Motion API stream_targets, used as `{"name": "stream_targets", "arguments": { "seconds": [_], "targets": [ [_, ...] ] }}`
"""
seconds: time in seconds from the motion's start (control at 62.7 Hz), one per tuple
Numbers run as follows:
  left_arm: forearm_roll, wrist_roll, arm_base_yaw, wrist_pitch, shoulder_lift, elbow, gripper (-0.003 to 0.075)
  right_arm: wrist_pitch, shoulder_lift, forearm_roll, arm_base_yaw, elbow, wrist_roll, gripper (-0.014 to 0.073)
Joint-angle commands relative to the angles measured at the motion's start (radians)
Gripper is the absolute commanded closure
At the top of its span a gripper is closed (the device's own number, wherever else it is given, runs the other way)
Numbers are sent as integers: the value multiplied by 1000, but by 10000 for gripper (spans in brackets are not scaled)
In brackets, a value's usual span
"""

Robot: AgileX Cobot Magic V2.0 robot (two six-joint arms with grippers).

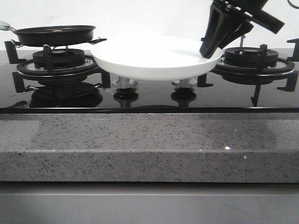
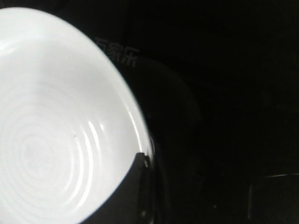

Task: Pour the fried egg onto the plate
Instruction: 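Lift the white plate with the right gripper and tilt it up, then grasp the pale green handle of the frying pan with the left gripper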

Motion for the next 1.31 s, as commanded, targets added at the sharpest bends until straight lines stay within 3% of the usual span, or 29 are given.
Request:
{"name": "stream_targets", "arguments": {
  "seconds": [0.0, 0.144, 0.431, 0.638, 0.829, 1.053, 1.292],
  "targets": [
    [-2, -9, 0, -97, 5, -32, 48, -38, -62, 38, -4, -20, -15, 711],
    [-132, -9, 0, -72, 7, -37, 48, -14, -59, 37, -5, -20, -15, 711],
    [-722, -9, 0, 35, 219, -189, 48, -14, -59, 37, -5, -20, -15, 711],
    [-799, -9, 8, 98, 433, -404, 48, -14, -59, 37, -5, -20, -15, 711],
    [-952, 12, 166, 214, 624, -576, 48, -14, -59, 37, -5, -20, -15, 711],
    [-1373, 320, 357, 468, 867, -705, 48, -14, -59, 37, -5, -20, -15, 711],
    [-1418, 379, 357, 560, 1062, -863, 48, -14, -59, 37, -5, -20, -15, 711]
  ]
}}
